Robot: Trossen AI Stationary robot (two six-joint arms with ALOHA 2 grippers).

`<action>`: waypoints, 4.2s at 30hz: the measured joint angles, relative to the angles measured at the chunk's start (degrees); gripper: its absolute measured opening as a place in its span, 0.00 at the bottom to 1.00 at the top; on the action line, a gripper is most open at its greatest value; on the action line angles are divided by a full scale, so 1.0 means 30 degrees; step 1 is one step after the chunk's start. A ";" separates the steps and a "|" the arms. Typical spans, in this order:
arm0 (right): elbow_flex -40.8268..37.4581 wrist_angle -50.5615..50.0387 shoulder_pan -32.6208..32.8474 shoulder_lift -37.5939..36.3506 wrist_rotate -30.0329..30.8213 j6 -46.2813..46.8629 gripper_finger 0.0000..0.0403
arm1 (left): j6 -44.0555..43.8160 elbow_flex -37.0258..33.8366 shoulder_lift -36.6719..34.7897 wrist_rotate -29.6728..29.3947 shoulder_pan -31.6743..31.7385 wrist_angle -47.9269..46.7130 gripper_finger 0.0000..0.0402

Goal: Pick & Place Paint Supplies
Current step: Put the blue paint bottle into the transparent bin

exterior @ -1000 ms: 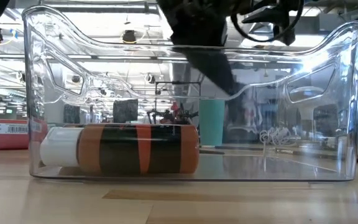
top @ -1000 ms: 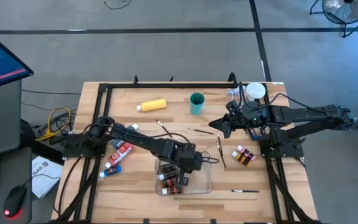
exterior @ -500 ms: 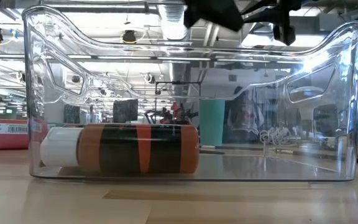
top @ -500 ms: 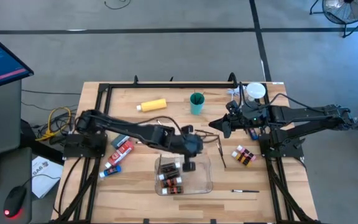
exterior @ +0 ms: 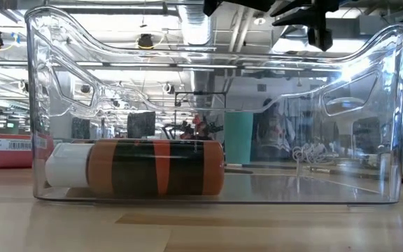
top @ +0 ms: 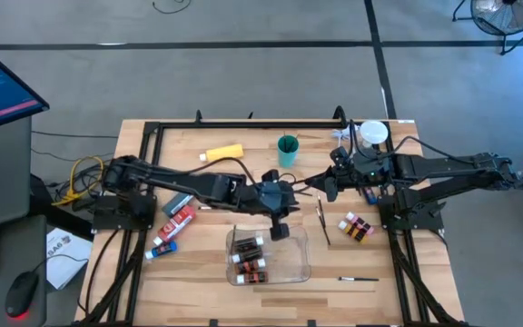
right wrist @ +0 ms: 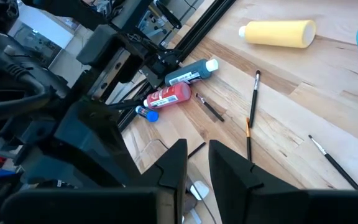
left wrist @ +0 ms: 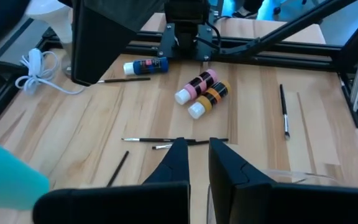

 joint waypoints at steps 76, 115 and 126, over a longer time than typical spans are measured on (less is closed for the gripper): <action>0.0006 -0.0007 -0.0036 -0.0004 -0.0408 -0.0007 0.15 | -0.0274 -0.0379 0.0029 -0.0466 0.0648 0.1219 0.00; 0.0007 0.0108 -0.0022 -0.0007 -0.0481 0.0838 0.15 | -0.1668 -0.0379 -0.0488 -0.0022 0.0707 0.2440 0.00; 0.0003 0.0785 -0.0007 -0.0072 -0.1802 -0.0613 0.15 | -0.1661 -0.0386 -0.2917 -0.0078 0.1311 0.2651 0.00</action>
